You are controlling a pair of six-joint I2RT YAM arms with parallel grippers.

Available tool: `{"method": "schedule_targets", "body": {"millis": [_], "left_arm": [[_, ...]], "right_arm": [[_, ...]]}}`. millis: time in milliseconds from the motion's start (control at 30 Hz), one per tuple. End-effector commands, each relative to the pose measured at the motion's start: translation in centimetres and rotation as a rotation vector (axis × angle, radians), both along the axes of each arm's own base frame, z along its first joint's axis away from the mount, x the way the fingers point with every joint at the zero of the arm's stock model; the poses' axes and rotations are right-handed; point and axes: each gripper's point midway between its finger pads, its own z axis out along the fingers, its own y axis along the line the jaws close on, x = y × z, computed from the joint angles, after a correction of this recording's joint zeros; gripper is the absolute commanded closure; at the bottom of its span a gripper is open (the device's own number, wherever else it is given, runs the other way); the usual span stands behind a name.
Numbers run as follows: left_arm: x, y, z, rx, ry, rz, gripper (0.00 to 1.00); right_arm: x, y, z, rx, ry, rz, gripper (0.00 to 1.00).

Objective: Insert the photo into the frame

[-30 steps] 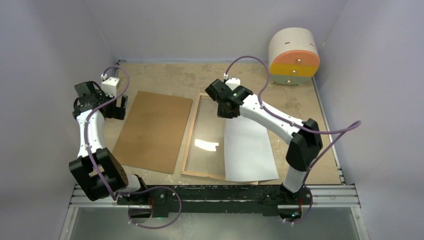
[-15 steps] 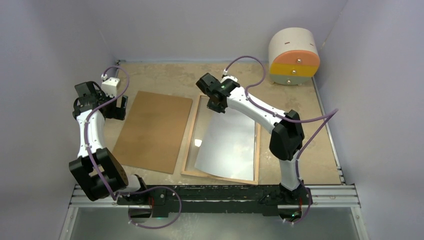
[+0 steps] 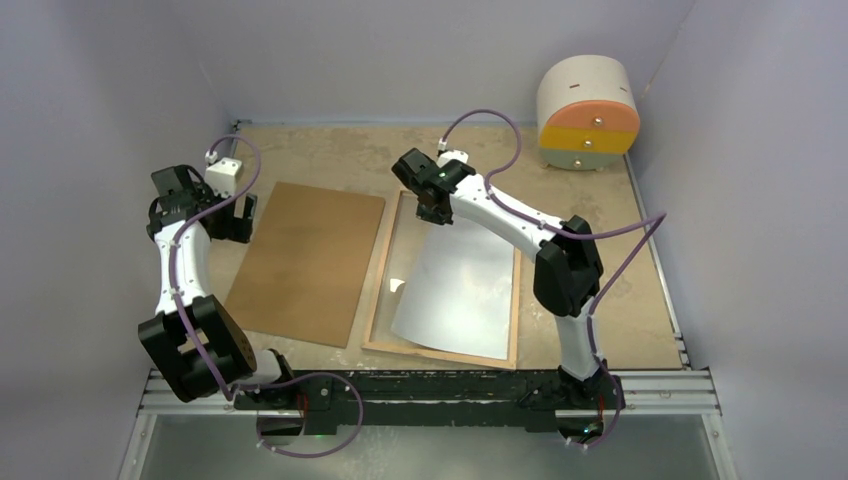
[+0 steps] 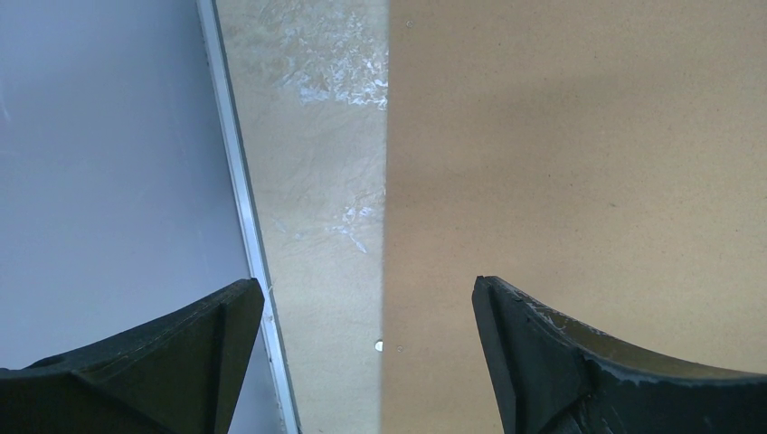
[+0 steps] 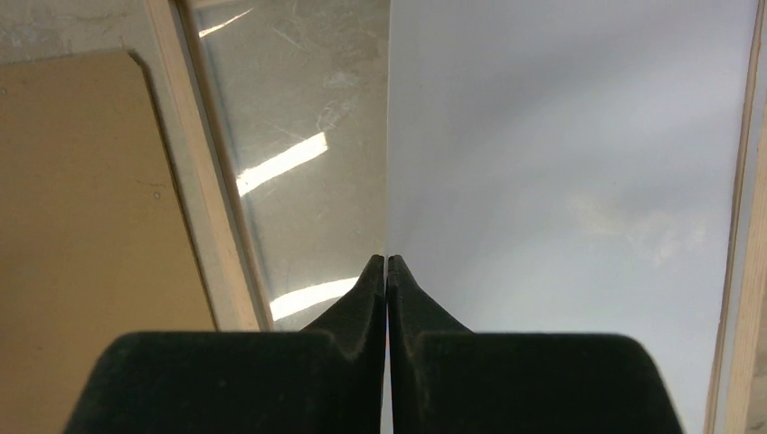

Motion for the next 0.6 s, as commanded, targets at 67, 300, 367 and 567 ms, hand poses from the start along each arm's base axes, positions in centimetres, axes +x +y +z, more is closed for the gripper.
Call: {"method": "schedule_targets", "body": {"millis": [67, 300, 367, 567], "left_arm": [[0.3, 0.3, 0.8, 0.014, -0.040, -0.008, 0.09], [0.3, 0.3, 0.8, 0.015, -0.038, -0.009, 0.09], [0.3, 0.3, 0.8, 0.018, -0.039, -0.012, 0.09], [0.2, 0.4, 0.5, 0.021, -0.029, -0.016, 0.08]], "right_arm": [[0.5, -0.8, 0.1, -0.061, -0.014, 0.067, 1.00], [0.4, -1.1, -0.8, -0.061, 0.003, 0.028, 1.00], [0.2, -0.6, -1.4, -0.047, 0.027, 0.046, 1.00], [-0.6, 0.6, -3.7, -0.016, 0.106, 0.086, 0.92]]}}
